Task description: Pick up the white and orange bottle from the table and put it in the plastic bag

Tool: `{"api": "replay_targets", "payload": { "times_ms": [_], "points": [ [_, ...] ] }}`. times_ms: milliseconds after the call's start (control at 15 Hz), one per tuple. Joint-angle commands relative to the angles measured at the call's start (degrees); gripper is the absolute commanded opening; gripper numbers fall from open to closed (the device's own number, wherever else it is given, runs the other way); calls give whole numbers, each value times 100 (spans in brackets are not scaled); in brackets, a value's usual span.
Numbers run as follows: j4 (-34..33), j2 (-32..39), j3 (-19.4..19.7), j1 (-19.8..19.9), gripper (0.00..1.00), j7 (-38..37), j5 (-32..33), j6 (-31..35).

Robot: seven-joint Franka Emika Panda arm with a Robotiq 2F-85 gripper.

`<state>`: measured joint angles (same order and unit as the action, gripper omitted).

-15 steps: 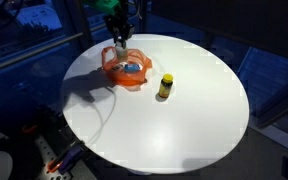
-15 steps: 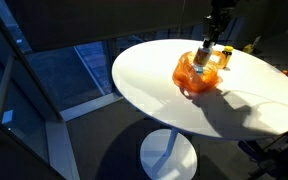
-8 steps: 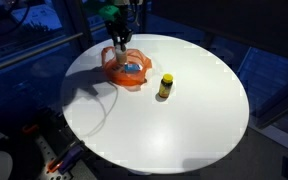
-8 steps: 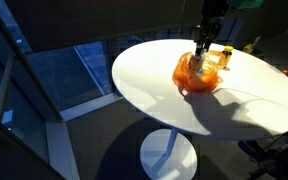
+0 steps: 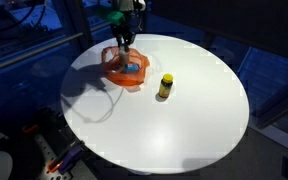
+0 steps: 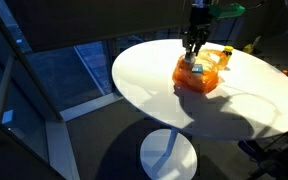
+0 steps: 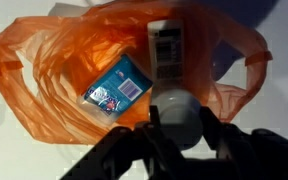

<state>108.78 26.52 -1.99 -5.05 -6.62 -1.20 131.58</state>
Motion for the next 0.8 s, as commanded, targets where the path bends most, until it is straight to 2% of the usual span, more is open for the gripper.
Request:
{"api": "replay_targets", "payload": {
  "times_ms": [0,733],
  "points": [
    [-519,410,96,-87,19,-255,130,-84],
    [-1085,763,334,-151,19,-584,281,19]
  ]
}}
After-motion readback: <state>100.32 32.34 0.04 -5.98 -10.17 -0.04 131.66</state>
